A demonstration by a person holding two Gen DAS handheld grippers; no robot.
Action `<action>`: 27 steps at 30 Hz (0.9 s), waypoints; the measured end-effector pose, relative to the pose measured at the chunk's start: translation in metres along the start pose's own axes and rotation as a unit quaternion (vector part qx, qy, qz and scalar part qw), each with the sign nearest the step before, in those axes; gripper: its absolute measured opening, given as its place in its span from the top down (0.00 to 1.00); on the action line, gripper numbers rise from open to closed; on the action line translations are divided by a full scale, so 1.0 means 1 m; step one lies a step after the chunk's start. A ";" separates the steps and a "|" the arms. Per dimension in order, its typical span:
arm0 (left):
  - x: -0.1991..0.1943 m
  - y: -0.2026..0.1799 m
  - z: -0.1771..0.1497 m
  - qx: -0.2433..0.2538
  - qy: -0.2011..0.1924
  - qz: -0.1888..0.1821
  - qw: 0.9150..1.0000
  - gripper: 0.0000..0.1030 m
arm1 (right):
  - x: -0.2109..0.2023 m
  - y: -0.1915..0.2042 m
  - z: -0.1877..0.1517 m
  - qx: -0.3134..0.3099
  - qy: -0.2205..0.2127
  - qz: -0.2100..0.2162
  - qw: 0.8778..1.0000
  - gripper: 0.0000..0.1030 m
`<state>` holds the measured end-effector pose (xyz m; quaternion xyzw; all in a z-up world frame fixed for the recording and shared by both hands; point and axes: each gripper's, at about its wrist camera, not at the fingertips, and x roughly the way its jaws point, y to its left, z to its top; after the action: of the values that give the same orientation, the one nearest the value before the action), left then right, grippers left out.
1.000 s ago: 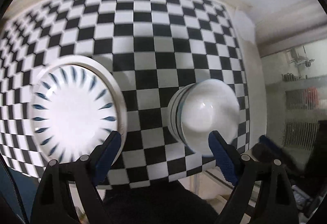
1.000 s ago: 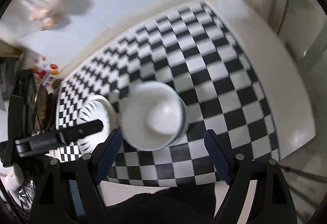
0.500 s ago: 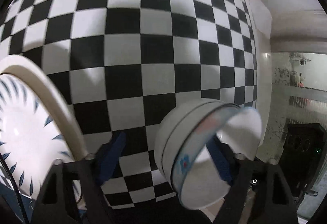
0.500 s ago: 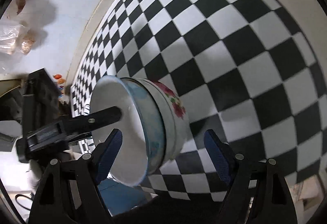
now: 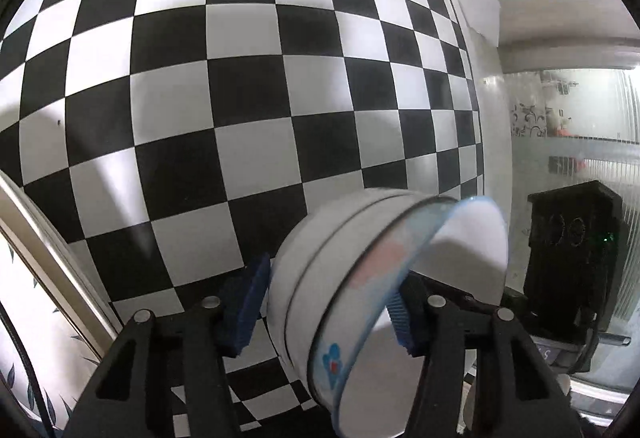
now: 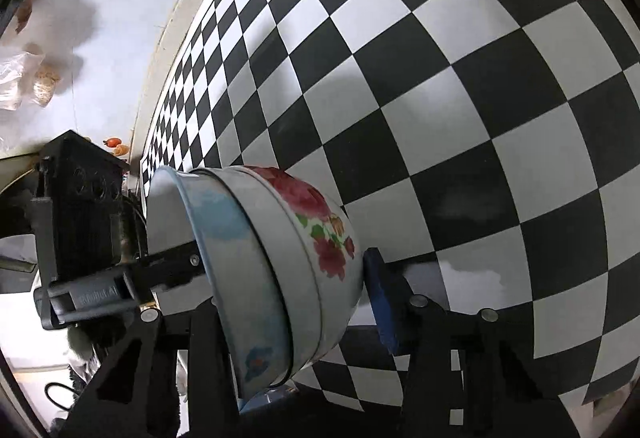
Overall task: Organize plates and bowls
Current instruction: 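Lift the bowl stack and carry it over the plate stack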
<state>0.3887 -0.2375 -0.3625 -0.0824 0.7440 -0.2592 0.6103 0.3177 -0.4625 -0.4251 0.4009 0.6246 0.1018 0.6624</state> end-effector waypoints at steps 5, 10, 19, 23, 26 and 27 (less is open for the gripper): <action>-0.003 0.000 -0.002 -0.007 -0.007 0.010 1.000 0.49 | 0.004 -0.003 0.000 -0.013 -0.005 -0.008 1.000 0.54; -0.009 -0.005 -0.006 -0.005 -0.017 0.024 1.000 0.50 | 0.009 0.016 0.001 -0.027 0.000 -0.012 1.000 0.54; -0.038 -0.010 -0.013 -0.012 -0.038 0.038 0.998 0.50 | 0.017 0.063 0.011 -0.051 0.016 -0.008 0.999 0.54; -0.060 -0.005 -0.019 -0.021 -0.054 0.035 0.998 0.50 | 0.015 0.082 0.010 -0.066 0.021 -0.007 0.998 0.54; -0.078 0.001 -0.023 -0.026 -0.064 0.036 0.997 0.50 | 0.014 0.101 0.006 -0.078 0.024 -0.006 0.997 0.54; -0.082 0.003 -0.024 -0.026 -0.067 0.038 0.997 0.50 | 0.016 0.109 0.005 -0.082 0.026 -0.006 0.996 0.54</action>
<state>0.3865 -0.1923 -0.2900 -0.0873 0.7107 -0.2107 0.6655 0.3653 -0.3829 -0.3658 0.3385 0.6333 0.1595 0.6774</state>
